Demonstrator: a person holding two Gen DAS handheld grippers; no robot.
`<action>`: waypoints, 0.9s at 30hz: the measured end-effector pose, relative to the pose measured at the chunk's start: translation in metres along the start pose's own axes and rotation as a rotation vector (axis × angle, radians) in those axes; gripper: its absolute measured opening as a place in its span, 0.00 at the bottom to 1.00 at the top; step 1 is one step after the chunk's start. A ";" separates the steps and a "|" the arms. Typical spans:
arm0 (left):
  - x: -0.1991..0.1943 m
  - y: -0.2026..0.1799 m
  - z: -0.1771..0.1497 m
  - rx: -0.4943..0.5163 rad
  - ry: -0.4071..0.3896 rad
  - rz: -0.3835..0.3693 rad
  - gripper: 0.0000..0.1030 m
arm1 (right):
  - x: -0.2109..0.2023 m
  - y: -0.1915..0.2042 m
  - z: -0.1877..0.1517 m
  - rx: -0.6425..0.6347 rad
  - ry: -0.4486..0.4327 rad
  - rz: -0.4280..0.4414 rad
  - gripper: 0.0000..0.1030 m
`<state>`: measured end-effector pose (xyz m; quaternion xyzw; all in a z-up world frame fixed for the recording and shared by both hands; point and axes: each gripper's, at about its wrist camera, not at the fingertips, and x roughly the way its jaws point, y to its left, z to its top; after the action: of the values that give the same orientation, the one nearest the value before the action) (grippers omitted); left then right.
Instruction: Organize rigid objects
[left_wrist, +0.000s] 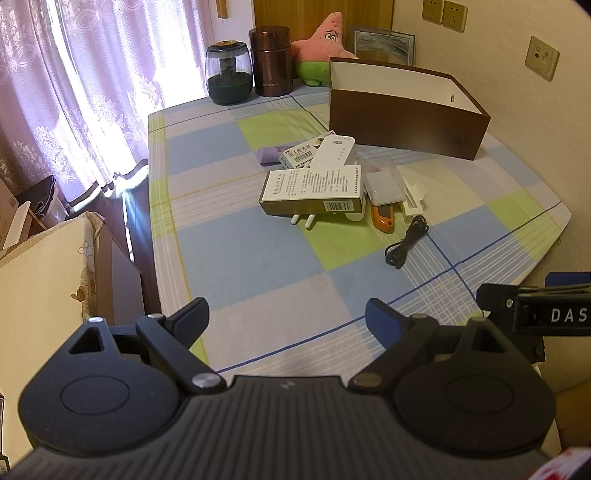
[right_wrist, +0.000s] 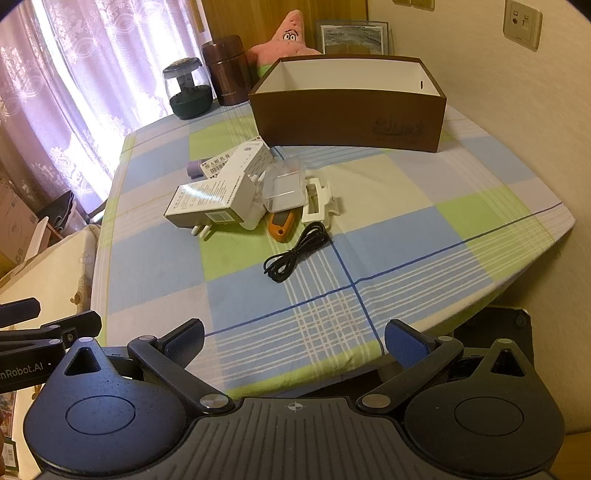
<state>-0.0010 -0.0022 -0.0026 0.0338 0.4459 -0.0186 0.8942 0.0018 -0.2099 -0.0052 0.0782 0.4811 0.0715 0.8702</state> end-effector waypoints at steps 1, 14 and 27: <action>0.000 0.002 0.001 0.000 0.001 -0.001 0.87 | 0.000 0.000 0.000 0.000 0.000 0.000 0.98; 0.003 0.001 0.001 -0.001 0.002 -0.001 0.87 | 0.001 0.001 0.001 0.000 0.001 0.000 0.98; 0.005 0.001 0.004 -0.002 0.003 -0.006 0.87 | 0.001 0.001 0.001 0.000 0.001 -0.002 0.98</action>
<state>0.0050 -0.0012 -0.0043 0.0319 0.4473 -0.0208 0.8936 0.0028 -0.2087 -0.0051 0.0778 0.4814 0.0705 0.8702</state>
